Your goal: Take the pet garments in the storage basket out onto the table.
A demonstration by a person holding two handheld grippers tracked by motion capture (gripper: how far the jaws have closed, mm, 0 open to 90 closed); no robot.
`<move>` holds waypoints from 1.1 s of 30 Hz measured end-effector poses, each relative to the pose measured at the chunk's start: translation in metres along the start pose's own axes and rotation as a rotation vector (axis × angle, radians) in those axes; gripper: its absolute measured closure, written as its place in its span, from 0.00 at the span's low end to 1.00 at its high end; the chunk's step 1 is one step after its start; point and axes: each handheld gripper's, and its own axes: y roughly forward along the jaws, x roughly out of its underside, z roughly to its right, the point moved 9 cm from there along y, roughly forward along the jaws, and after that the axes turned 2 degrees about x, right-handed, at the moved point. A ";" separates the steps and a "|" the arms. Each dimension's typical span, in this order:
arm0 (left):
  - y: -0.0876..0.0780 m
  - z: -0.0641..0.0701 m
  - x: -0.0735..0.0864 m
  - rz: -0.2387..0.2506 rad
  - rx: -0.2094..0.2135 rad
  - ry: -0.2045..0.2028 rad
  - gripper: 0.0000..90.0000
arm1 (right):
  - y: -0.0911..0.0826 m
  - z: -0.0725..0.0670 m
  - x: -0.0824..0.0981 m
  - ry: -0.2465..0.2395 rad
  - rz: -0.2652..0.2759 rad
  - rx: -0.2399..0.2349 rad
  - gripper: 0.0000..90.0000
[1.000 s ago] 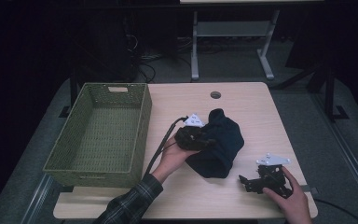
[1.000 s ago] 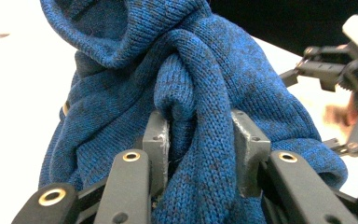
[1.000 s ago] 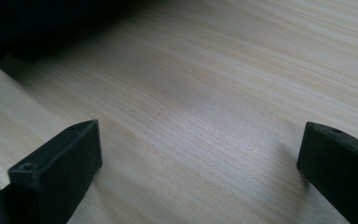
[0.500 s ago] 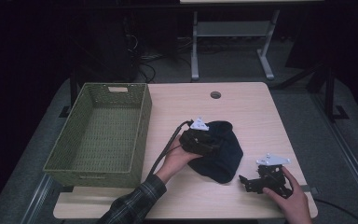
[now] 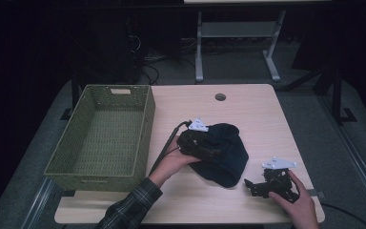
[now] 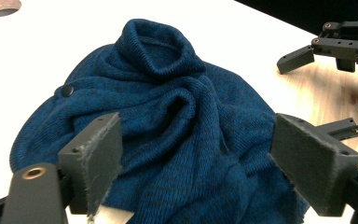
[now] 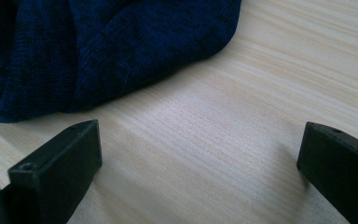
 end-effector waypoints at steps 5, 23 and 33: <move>-0.009 0.002 0.003 -0.003 -0.007 0.009 0.15 | 0.000 0.000 0.000 0.000 0.000 0.000 0.00; -0.046 0.011 0.034 0.014 -0.050 0.000 0.15 | 0.000 0.000 0.000 0.000 0.000 0.000 0.00; -0.056 0.016 0.065 0.013 -0.084 -0.027 0.15 | 0.000 0.000 0.000 0.000 0.000 0.000 0.00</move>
